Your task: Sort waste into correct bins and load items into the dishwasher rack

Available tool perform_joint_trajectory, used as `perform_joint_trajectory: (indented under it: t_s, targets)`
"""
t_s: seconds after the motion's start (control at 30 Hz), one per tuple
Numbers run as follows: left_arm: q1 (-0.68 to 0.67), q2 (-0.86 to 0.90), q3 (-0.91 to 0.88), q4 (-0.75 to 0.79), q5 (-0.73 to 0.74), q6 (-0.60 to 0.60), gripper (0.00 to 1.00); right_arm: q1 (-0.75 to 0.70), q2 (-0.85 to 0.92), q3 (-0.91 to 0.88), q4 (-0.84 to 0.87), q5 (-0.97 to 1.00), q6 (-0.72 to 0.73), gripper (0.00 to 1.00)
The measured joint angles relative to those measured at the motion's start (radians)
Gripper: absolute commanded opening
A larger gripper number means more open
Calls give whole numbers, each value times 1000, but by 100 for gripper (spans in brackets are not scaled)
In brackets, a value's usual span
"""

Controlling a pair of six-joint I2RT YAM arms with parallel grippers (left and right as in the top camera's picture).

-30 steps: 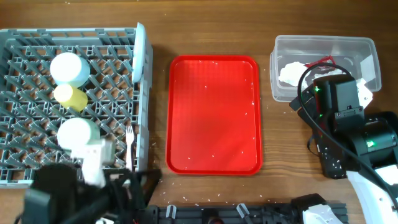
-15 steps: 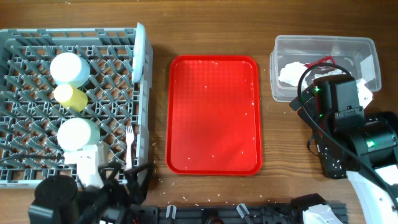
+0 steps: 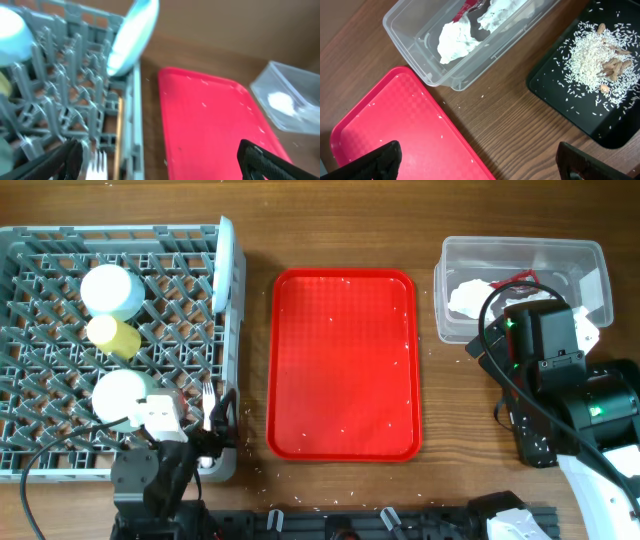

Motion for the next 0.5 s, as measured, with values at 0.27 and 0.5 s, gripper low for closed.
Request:
perform_joint_trajectory:
  t_s: [0.27, 0.5]
  targets:
    - [11, -51, -236, 372, -51, 55, 100, 0, 0, 0, 1, 0, 0, 100]
    - [63, -68, -294, 539, -47, 130, 100, 0, 0, 0, 0, 0, 0, 100]
